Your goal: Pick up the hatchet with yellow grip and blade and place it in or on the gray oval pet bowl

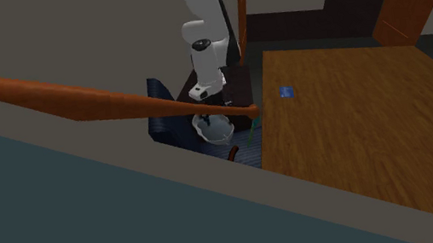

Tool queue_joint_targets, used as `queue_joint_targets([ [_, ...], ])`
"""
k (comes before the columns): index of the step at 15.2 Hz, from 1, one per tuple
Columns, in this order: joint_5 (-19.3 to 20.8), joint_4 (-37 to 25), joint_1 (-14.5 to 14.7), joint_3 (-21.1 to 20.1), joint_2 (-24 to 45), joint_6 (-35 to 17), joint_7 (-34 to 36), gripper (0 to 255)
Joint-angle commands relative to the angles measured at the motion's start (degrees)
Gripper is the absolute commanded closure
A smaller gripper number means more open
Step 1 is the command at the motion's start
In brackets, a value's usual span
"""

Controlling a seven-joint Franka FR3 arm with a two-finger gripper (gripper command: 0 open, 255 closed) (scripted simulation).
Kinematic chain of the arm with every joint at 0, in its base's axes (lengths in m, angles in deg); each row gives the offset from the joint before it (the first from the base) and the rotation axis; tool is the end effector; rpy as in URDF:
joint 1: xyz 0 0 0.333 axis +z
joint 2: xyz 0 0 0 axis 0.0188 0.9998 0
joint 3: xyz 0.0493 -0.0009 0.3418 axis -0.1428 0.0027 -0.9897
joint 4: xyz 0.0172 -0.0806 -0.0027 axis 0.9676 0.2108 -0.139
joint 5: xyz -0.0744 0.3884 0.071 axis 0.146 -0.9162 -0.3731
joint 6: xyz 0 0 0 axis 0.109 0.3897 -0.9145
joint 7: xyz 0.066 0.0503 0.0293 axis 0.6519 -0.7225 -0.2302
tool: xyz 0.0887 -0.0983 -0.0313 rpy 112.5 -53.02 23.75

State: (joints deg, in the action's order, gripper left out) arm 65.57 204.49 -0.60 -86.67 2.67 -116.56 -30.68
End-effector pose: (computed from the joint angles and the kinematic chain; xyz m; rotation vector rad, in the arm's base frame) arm 0.5271 0.0768 0.2498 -3.0441 0.0432 -0.0790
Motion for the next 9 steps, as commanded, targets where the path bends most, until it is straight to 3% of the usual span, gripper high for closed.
queue_joint_targets([
  [1, 1.05, -3.77, 0.94, 0.01, 5.19, -2.44, 1.5, 0],
  [9, 2.88, -18.27, 3.67, 2.67, 23.3, -8.36, 4.81, 0],
])
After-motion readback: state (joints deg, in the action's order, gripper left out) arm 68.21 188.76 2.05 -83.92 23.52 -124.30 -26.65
